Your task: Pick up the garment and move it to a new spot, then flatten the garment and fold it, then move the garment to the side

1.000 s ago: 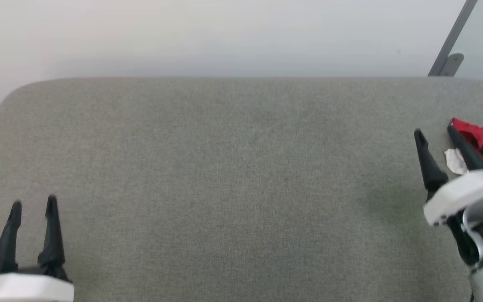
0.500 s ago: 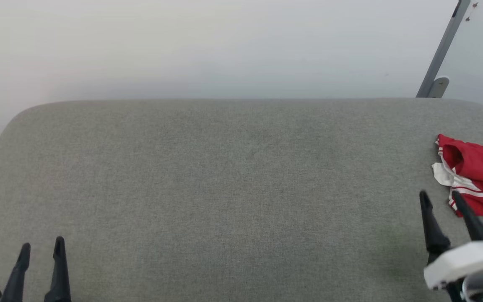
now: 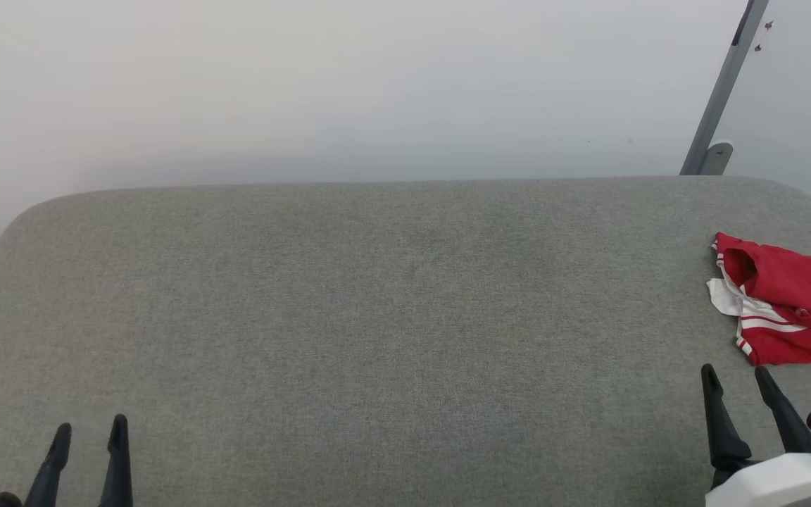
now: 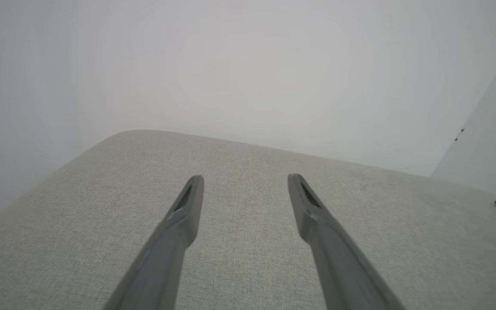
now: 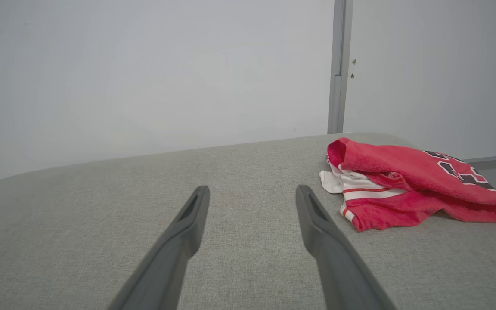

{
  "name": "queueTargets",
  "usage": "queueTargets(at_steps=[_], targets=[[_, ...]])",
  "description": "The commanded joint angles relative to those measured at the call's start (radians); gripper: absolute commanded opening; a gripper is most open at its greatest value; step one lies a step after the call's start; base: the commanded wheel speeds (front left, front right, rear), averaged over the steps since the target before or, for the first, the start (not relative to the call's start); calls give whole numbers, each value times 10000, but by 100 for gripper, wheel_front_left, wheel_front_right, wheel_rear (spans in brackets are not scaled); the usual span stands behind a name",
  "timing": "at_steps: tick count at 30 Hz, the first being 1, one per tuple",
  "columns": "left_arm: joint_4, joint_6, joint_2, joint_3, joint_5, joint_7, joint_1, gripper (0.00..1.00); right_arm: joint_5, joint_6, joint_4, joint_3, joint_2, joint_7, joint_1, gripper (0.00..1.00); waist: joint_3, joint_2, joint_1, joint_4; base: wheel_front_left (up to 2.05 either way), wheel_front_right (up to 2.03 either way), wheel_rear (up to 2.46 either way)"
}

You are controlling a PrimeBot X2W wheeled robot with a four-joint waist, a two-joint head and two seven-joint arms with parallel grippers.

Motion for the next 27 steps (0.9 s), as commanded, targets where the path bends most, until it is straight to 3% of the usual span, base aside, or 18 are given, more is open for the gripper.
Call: queueTargets(at_steps=[1,27], targets=[[44,-26,48,-70,40,-46,-19,100,-35,-8,-51,-4,54,-71,150,100,-10,-1,0,-15,0,0,0],[62,-28,221,-439,593,-46,-289,100,-202,-8,-475,161,198,0,236,100,86,-1,0,-28,0,0,0]])
